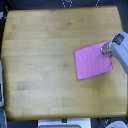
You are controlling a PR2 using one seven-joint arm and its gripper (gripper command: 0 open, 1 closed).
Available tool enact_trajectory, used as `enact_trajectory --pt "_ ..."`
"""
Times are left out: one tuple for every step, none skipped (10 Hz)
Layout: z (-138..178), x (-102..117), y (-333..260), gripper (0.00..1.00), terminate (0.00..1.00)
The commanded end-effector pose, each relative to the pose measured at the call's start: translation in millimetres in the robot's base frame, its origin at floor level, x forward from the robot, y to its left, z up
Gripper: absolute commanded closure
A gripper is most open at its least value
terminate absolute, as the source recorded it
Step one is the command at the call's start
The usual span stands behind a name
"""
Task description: Folding a cloth
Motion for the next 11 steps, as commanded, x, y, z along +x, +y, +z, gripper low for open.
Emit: enact_trajectory --pt "-5.8 14.9 17.1 1.00 0.00" --pt "-6.5 17.3 19.2 1.00 0.00" --pt "-8.0 20.6 23.1 1.00 0.00" --pt "-8.5 18.7 24.3 1.00 0.00" --pt "-8.4 18.3 24.8 1.00 0.00" --pt "-8.0 17.7 26.0 1.00 0.00" --pt "-7.7 17.2 26.5 1.00 0.00" --pt "-7.5 16.6 26.3 1.00 0.00" --pt "-7.4 17.1 26.3 1.00 0.00" --pt "-6.0 15.8 25.1 1.00 0.00" --pt "-5.4 16.2 24.9 1.00 0.00"
